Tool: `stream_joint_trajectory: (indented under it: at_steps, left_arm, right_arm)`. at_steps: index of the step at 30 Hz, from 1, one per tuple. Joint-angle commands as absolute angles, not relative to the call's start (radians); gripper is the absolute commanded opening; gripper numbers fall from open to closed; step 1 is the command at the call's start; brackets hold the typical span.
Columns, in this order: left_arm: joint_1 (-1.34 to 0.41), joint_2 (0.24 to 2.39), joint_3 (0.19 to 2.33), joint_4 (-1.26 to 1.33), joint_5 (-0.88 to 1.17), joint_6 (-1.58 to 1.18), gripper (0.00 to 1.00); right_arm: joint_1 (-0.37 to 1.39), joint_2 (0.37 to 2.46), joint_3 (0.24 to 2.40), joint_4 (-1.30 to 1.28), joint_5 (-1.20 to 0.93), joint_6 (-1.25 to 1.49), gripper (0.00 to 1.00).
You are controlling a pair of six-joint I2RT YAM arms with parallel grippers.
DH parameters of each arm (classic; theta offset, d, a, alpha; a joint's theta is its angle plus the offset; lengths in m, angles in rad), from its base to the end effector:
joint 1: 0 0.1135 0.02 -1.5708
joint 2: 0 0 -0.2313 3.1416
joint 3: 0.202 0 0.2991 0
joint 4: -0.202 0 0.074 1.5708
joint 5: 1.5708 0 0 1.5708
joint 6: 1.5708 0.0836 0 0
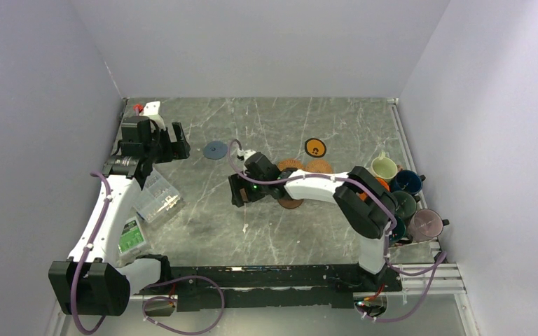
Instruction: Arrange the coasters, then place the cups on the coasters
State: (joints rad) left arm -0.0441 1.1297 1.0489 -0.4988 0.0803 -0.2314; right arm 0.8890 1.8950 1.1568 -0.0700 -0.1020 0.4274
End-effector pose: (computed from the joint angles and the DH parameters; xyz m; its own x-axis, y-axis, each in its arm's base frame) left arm 0.3492 -0.0221 0.2727 -0.5580 -0.2042 -0.8043 -0.0174 0.9719 -0.2346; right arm 0.2829 0.3620 0.0663 -0.7532 -0.2737 -0.5981 -0.5544 0.7535 0.3533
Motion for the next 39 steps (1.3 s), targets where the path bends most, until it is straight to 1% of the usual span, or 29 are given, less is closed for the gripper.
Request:
stream_joint_trajectory:
  at_steps: [1, 6, 23, 33, 39]
  left_arm:
    - [-0.048, 1.124, 1.053, -0.488, 0.072, -0.244, 0.94]
    - [-0.048, 1.123, 1.052, -0.486, 0.071, -0.245, 0.94]
    - [-0.048, 1.118, 1.046, -0.478, 0.068, -0.248, 0.94]
    - [-0.049, 1.114, 1.045, -0.479, 0.066, -0.248, 0.94]
    - [-0.048, 1.114, 1.045, -0.479, 0.066, -0.247, 0.94]
  right_arm:
    - [0.888, 1.847, 1.072, -0.165, -0.077, 0.461, 0.87]
    - [0.888, 1.802, 1.040, -0.204, -0.035, 0.459, 0.87]
    - [0.892, 1.716, 1.019, -0.285, -0.005, 0.443, 0.87]
    - [0.892, 1.709, 1.017, -0.268, -0.003, 0.448, 0.87]
    - [0.894, 1.698, 1.026, -0.220, -0.042, 0.451, 0.89]
